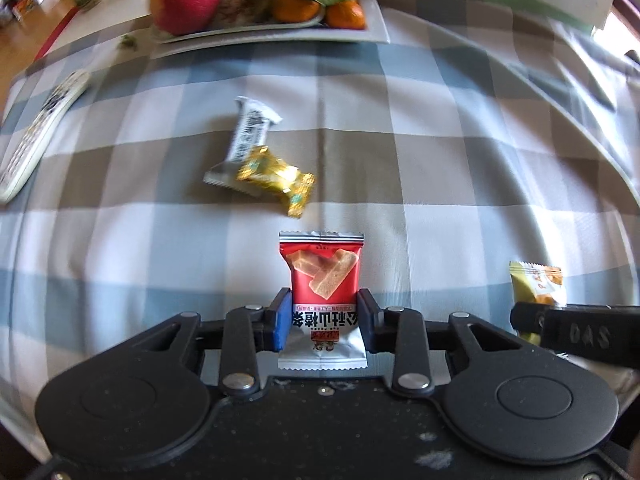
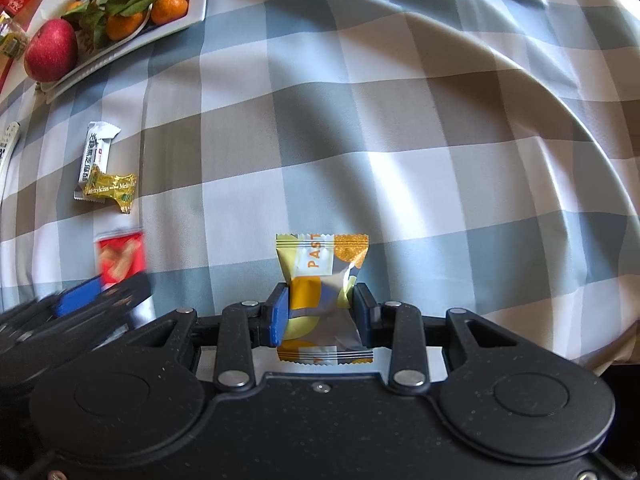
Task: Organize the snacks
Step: 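Lift both held packets and carry them over the gold tray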
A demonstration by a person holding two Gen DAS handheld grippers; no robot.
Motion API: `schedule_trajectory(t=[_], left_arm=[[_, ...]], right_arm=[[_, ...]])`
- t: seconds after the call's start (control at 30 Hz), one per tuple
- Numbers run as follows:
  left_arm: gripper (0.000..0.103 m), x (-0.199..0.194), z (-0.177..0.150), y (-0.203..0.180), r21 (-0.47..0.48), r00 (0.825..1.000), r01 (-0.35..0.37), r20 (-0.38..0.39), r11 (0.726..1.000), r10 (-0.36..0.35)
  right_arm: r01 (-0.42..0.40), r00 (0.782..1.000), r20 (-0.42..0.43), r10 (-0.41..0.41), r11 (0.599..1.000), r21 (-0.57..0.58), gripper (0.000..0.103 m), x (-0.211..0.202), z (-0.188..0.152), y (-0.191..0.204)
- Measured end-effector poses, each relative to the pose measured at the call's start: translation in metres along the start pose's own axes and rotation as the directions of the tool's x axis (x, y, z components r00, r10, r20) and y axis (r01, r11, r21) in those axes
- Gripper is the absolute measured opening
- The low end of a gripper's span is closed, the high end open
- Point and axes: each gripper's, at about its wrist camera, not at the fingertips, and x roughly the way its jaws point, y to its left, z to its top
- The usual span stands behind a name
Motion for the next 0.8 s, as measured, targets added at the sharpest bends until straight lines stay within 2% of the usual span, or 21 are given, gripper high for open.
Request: schedule_trajectory(t=[0.23,0.4,0.5,0.6,0.7,0.8], left_arm=[[0.034,-0.057,-0.048,0.026,-0.049,0.999,0.026,0.027,0.998,-0.025],[0.034,-0.083,-0.104,0.046,-0.079,0.997,0.074,0.032,0.994,-0.072],[0.034,-0.089,-0.135,0.059,-0.089,0.997,0.073,0.028,0.993,-0.071],[0.034,-0.089,-0.161,0.072,-0.097,0.997,0.081,0.011,0.992,-0.08],[0.034,-0.081,-0.18,0.083,-0.113,0.996,0.087,-0.017,0.99,-0.09],[0.034,-0.07,-0.191,0.091,-0.122,0.997,0.063,-0.045,0.991,-0.069]], right_arm=[[-0.038,0.996,0.085,0.037,0.999,0.01,0.043,-0.026,-0.025,-0.003],[-0.08,0.978,0.192,0.085,0.996,-0.029,0.043,-0.052,-0.076,-0.003],[-0.094,0.965,0.238,0.108,0.993,-0.068,0.043,-0.059,-0.111,-0.002],[-0.115,0.96,0.246,0.132,0.99,-0.083,0.043,-0.059,-0.145,-0.004],[-0.153,0.962,0.216,0.168,0.985,-0.085,0.043,-0.053,-0.171,-0.002],[-0.178,0.962,0.193,0.192,0.98,-0.086,0.043,-0.05,-0.191,0.006]])
